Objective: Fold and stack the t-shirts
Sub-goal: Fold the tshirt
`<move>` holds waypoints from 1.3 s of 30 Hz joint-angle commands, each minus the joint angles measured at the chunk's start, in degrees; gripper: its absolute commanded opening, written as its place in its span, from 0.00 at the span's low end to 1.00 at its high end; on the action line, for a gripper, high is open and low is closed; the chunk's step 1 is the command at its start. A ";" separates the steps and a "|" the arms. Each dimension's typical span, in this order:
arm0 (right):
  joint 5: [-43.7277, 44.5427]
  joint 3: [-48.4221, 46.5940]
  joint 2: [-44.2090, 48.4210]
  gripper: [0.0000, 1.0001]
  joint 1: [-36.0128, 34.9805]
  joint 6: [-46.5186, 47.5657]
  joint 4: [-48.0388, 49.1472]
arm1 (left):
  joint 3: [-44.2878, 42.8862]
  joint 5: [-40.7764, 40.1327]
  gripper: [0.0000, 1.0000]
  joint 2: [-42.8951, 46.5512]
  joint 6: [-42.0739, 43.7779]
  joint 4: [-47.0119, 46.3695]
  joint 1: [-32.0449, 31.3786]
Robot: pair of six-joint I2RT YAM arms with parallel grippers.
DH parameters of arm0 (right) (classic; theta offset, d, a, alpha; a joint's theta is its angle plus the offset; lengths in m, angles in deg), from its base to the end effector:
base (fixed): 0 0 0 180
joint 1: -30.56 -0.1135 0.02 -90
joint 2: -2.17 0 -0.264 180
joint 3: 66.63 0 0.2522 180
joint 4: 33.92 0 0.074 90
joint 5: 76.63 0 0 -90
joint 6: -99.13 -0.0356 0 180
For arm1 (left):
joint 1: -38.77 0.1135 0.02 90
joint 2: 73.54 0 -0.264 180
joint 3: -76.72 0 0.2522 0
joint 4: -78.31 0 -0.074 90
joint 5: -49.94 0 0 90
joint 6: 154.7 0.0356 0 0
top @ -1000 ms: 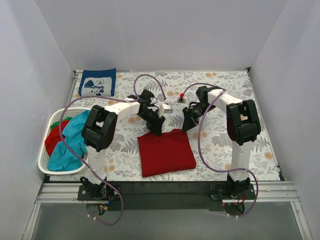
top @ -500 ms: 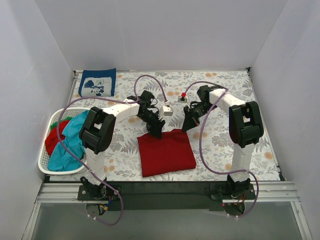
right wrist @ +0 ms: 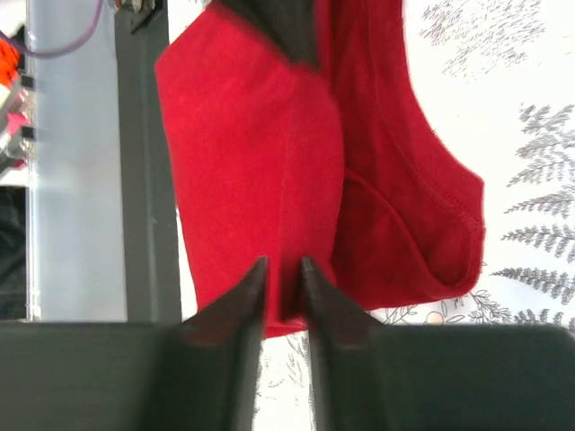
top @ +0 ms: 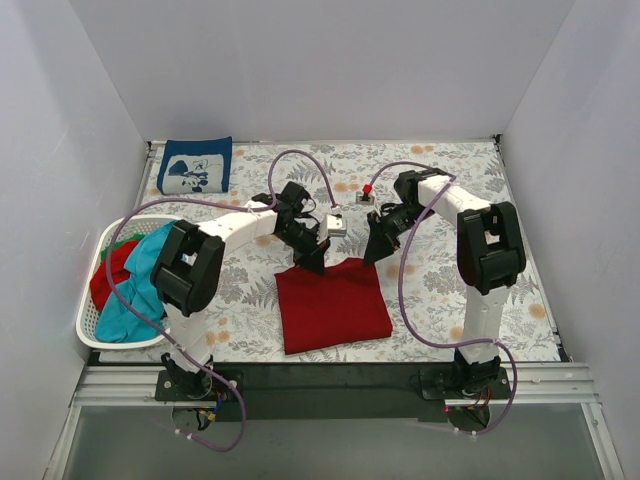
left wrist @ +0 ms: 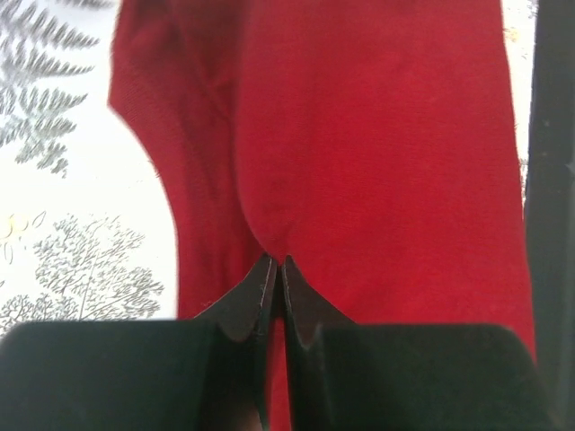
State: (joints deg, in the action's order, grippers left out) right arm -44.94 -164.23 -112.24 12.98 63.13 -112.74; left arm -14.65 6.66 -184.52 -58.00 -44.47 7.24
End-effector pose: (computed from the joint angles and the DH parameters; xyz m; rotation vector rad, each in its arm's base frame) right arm 0.3354 0.1380 0.1887 -1.4411 2.1190 1.3968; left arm 0.3057 -0.2179 0.1795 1.0610 2.6300 -1.2651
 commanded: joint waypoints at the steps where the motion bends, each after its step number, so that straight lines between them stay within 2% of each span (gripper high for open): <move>1: -2.60 -6.50 -1.86 0.34 0.27 -2.05 -1.13 | 2.27 0.31 0.00 7.26 3.58 -0.48 -2.21; 3: -3.39 -9.14 -3.18 0.41 0.36 -4.16 -1.04 | 3.77 -1.10 0.00 8.93 4.29 -1.36 -3.01; 8: -9.01 -17.57 -9.77 0.43 0.09 -8.29 -0.86 | 5.44 -3.74 0.00 10.78 4.90 -2.86 -5.03; 13: -12.79 -19.35 -13.90 0.36 -2.71 -9.44 -0.77 | 5.62 -5.15 0.00 12.10 4.38 -3.65 -6.09; 16: -13.15 -17.51 -15.05 0.30 -5.35 -8.39 -0.77 | 5.18 -5.50 0.00 12.71 3.94 -3.56 -6.44; 21: -11.84 -14.96 -18.21 0.26 -8.16 -6.54 -0.77 | 4.83 -6.11 0.00 13.77 3.67 -3.21 -6.62; 32: -6.92 -19.79 -26.56 0.23 -10.80 -9.35 -0.86 | 4.56 -6.64 0.00 14.83 2.62 -3.21 -6.62; 39: -2.78 -15.93 -27.89 0.20 -10.89 -9.18 -0.86 | 4.13 -8.31 0.00 15.97 1.04 -4.70 -6.53</move>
State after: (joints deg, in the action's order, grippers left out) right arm -52.37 -181.74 -139.02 2.62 52.92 -113.57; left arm -9.51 -1.34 -173.04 -56.40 -47.57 0.90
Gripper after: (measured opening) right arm 0.205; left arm 0.018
